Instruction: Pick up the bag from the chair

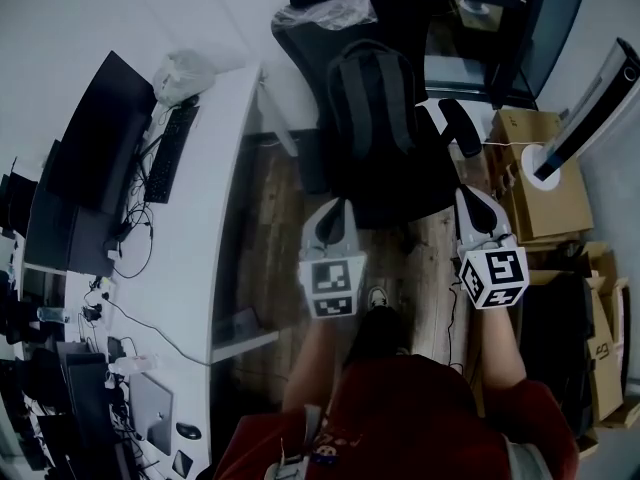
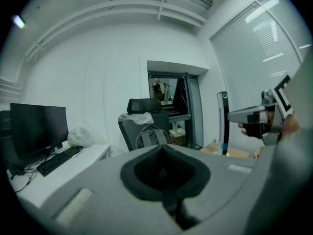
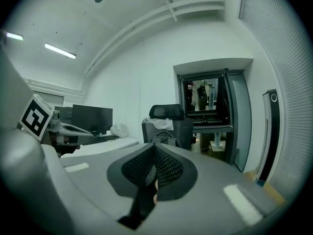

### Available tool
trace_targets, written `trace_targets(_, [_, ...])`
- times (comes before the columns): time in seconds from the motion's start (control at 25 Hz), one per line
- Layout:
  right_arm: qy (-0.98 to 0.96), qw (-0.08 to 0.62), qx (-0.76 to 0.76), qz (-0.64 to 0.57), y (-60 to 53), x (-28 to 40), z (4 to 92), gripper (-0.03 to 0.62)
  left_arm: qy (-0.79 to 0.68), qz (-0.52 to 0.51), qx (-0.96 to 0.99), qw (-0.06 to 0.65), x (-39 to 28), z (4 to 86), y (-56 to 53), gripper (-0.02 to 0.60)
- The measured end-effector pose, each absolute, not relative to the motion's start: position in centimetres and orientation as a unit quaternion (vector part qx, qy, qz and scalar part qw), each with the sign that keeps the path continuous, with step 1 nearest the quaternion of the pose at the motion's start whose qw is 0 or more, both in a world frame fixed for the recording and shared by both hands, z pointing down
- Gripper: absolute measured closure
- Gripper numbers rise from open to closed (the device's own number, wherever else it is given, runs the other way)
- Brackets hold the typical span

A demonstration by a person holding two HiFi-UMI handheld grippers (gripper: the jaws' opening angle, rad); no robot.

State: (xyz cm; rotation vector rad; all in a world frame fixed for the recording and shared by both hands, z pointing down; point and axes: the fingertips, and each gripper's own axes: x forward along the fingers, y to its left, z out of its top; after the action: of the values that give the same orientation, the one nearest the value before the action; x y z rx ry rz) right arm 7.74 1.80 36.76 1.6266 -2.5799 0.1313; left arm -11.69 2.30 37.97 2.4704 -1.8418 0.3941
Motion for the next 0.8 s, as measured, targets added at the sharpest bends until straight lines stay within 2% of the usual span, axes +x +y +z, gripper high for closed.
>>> trace_targets(0.44, [-0.841,0.074,0.533,0.056,-9.2,2.3,38.4,0.594,-0.586,0.128,0.799,0.044,-16.7,40.0,-8.6,0.584])
trace_targets(0.8, [-0.832,0.093,0.544,0.06,-15.4,0.3,38.8,0.594,-0.571,0.134,0.808,0.056,-18.4,40.9,-15.2,0.584])
